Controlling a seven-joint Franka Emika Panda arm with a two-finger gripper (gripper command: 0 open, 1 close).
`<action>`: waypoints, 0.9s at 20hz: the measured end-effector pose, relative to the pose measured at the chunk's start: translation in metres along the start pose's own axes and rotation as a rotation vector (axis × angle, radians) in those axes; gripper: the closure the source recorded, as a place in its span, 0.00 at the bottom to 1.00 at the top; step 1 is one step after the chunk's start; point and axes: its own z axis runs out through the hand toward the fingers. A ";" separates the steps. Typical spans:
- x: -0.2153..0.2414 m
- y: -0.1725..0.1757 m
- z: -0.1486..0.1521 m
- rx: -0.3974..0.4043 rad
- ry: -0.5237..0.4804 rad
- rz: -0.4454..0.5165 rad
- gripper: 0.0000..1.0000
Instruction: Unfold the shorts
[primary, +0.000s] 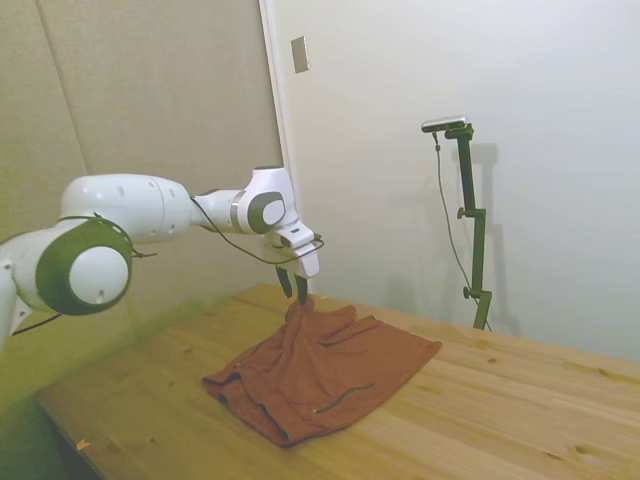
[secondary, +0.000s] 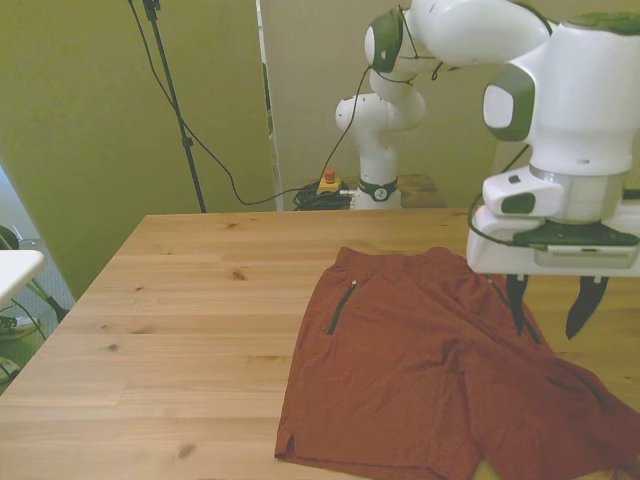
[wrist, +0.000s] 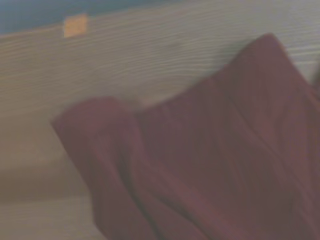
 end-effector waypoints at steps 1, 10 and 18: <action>-0.002 0.010 -0.010 -0.016 0.006 -0.004 0.00; -0.053 0.097 -0.046 -0.073 0.009 -0.069 0.00; -0.074 0.215 -0.063 -0.084 0.001 -0.048 0.00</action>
